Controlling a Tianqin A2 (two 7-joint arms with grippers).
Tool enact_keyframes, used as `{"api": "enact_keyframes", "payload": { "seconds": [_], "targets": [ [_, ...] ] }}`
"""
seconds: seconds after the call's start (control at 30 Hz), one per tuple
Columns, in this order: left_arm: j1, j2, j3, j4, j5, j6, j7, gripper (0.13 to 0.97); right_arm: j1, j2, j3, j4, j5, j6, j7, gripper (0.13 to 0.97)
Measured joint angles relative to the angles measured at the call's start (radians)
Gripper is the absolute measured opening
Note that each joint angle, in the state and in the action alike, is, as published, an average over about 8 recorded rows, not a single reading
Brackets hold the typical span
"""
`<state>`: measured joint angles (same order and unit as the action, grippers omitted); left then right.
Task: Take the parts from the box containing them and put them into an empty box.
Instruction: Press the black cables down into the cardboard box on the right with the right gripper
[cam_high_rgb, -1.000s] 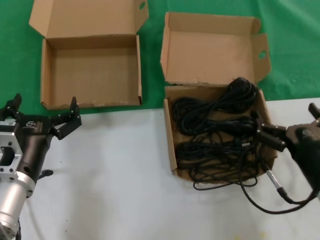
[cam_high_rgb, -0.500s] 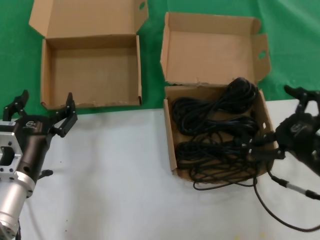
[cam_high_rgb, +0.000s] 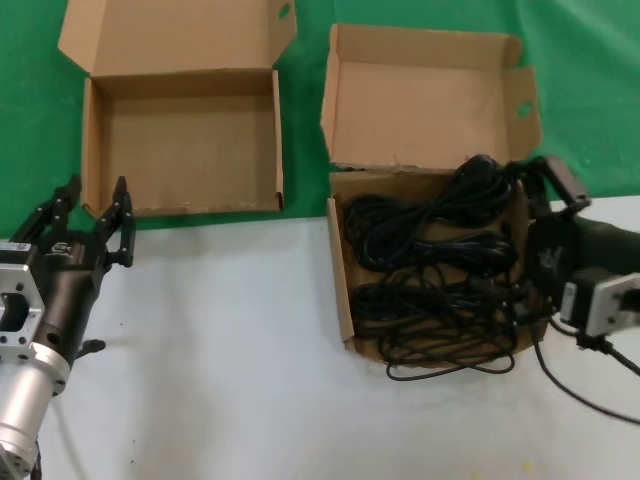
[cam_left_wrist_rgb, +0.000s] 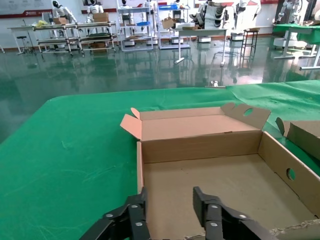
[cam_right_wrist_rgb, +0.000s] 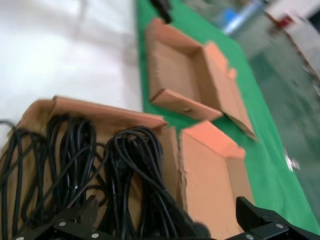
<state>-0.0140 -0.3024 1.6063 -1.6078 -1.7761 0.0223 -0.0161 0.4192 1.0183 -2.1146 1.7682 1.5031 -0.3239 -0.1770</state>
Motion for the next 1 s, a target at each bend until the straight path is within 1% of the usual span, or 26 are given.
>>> {"api": "enact_keyframes", "payload": {
  "seconds": [0.07, 0.23, 0.33, 0.37, 0.57, 0.63, 0.83, 0.87, 1.0],
  "targets": [
    [0.000, 0.000, 0.000, 0.000, 0.000, 0.000, 0.000, 0.454, 0.040, -0.027, -0.001, -0.017, -0.047, -0.055, -0.029, 0.966],
    [0.000, 0.000, 0.000, 0.000, 0.000, 0.000, 0.000, 0.348, 0.131, -0.104, -0.006, -0.073, -0.132, -0.165, -0.092, 0.966],
    [0.000, 0.000, 0.000, 0.000, 0.000, 0.000, 0.000, 0.285, 0.175, -0.146, -0.010, -0.105, -0.168, -0.218, -0.129, 0.955],
    [0.000, 0.000, 0.000, 0.000, 0.000, 0.000, 0.000, 0.285, 0.187, -0.158, -0.012, -0.115, -0.178, -0.234, -0.141, 0.950],
    [0.000, 0.000, 0.000, 0.000, 0.000, 0.000, 0.000, 0.208, 0.240, -0.220, -0.019, -0.159, -0.227, -0.308, -0.201, 0.924],
    [0.000, 0.000, 0.000, 0.000, 0.000, 0.000, 0.000, 0.182, 0.252, -0.236, -0.020, -0.170, -0.240, -0.325, -0.217, 0.897],
    [0.000, 0.000, 0.000, 0.000, 0.000, 0.000, 0.000, 0.159, 0.270, -0.273, -0.016, -0.193, -0.270, -0.361, -0.249, 0.816],
    [0.000, 0.000, 0.000, 0.000, 0.000, 0.000, 0.000, 0.154, 0.272, -0.278, -0.015, -0.196, -0.274, -0.365, -0.252, 0.816],
    [0.000, 0.000, 0.000, 0.000, 0.000, 0.000, 0.000, 0.145, 0.276, -0.290, -0.006, -0.203, -0.288, -0.380, -0.261, 0.730]
  ]
}}
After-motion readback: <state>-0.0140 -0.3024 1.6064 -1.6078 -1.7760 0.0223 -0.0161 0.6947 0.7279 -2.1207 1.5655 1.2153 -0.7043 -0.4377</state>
